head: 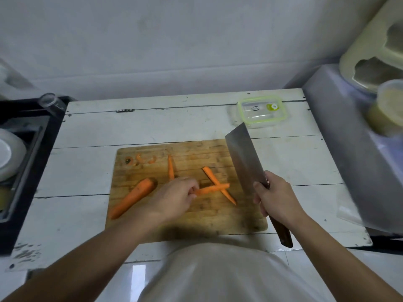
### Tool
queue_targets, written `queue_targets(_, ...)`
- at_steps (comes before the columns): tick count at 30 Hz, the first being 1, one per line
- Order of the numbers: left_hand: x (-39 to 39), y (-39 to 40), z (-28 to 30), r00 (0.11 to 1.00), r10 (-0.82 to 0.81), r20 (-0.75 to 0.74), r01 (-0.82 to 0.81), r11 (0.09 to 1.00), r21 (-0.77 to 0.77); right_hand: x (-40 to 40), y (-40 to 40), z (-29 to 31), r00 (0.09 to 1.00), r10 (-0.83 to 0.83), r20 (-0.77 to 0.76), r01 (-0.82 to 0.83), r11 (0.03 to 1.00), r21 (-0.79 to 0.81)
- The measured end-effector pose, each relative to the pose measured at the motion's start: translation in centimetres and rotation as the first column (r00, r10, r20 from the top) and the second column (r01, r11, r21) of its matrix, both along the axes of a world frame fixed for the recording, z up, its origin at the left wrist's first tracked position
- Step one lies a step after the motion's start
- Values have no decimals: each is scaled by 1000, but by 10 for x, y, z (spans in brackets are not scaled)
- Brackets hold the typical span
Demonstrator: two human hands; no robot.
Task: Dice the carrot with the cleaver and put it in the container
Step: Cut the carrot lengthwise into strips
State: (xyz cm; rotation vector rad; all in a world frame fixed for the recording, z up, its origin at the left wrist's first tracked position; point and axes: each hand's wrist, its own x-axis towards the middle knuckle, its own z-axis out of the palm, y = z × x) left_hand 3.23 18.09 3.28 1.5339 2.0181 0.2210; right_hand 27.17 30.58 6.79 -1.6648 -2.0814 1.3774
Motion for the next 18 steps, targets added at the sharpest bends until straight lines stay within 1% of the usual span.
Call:
queue_targets(2, 6, -13, 4, 983, 183, -10, -184, 981, -58, 0, 0, -2, 1000, -4, 2, 4, 1000, 0)
queue_targets(4, 19, -14, 4, 941, 339, -14, -339, 939, -64, -3, -1, -5, 1000, 0, -3, 0, 1000, -5)
queue_targets(6, 35, -5, -2, 896, 444, 35, -439, 893, -97, -9, -4, -7, 1000, 18, -4, -18, 1000, -12)
queue_targets(8, 47, 7, -13, 857, 511, 69, -495, 852, -169, -14, -10, -11, 998, 62, 10, -62, 998, -10)
queue_targets(9, 49, 10, -21, 826, 551, 119, -519, 825, -222, -16, -13, -13, 995, 94, 31, -94, 996, 5)
queue_targets(10, 52, 12, -25, 775, 596, 210, -535, 795, -284, -17, -17, -16, 989, 133, 62, -135, 990, 28)
queue_targets(12, 54, 10, -30, 617, 688, 382, -564, 725, -395, -18, -26, -20, 967, 216, 138, -225, 972, 59)
queue_targets(14, 55, 6, -29, 438, 757, 485, -566, 652, -505, -18, -36, -22, 940, 285, 187, -304, 949, 87)
queue_targets(15, 56, 4, -29, 364, 774, 517, -546, 628, -555, -18, -41, -23, 928, 311, 205, -336, 936, 105)
queue_targets(16, 58, 3, -30, 320, 781, 536, -525, 617, -586, -17, -45, -24, 918, 331, 218, -364, 922, 131)
queue_targets(17, 59, 3, -32, 304, 782, 545, -516, 616, -596, -17, -49, -23, 906, 347, 243, -388, 911, 144)
queue_targets(18, 62, 3, -33, 309, 777, 549, -517, 621, -588, -17, -52, -23, 895, 358, 265, -406, 901, 155)
